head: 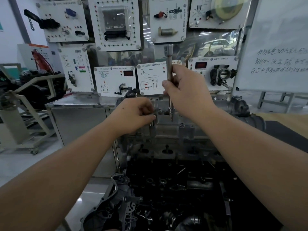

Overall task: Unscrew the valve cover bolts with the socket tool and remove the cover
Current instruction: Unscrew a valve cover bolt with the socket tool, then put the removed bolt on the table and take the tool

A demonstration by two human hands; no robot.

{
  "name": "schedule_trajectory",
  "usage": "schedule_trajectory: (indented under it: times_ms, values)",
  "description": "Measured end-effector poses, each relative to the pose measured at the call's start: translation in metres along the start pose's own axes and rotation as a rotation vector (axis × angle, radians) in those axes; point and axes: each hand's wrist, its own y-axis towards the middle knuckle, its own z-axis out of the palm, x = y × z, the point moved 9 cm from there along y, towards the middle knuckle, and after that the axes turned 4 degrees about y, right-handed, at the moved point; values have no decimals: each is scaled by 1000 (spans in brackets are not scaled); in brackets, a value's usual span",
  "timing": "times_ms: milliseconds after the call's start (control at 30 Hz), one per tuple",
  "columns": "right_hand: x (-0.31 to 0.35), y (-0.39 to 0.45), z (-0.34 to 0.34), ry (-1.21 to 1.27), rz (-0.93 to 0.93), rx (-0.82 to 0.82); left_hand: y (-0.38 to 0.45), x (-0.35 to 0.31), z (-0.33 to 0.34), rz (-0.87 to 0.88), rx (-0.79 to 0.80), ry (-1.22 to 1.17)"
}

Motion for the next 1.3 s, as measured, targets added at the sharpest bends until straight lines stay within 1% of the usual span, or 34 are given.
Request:
schedule_trajectory:
  times_ms: [67, 200, 300, 367, 467, 533, 667, 733, 800, 967, 1100, 1167, 1300]
  values:
    - [-1, -1, -9, -60, -2, 4, 1, -6, -7, 1, 3, -7]
    - [0, -6, -27, -102, -31, -12, 10, -36, -24, 46, -35, 94]
    - [0, -12, -35, -139, -40, -2, 18, -68, -17, 85, -41, 144]
    - [-4, -17, -43, -154, -33, -12, 22, -85, -3, 90, -31, 118]
    - [-15, -28, -62, -204, -7, -24, 23, -103, 27, 81, 11, 12]
    - [-27, -36, -76, -234, 23, -26, 24, -110, 49, 41, 48, -115]
    - [-54, -54, -105, -315, 102, -14, 22, -129, 101, -121, 154, -530]
    - [-68, -65, -123, -364, 152, -11, 22, -150, 127, -159, 203, -735]
    - [-81, -77, -145, -416, 205, -22, 23, -173, 153, -179, 261, -862]
    - [-109, -110, -209, -511, 337, -73, 23, -233, 208, -180, 379, -967]
    - [-124, -137, -253, -593, 423, -104, 20, -281, 242, -137, 466, -1018]
    - [-128, -149, -271, -638, 453, -107, 18, -301, 256, -94, 499, -1021]
    - [-132, -177, -316, -737, 522, -111, 3, -347, 288, 2, 593, -943]
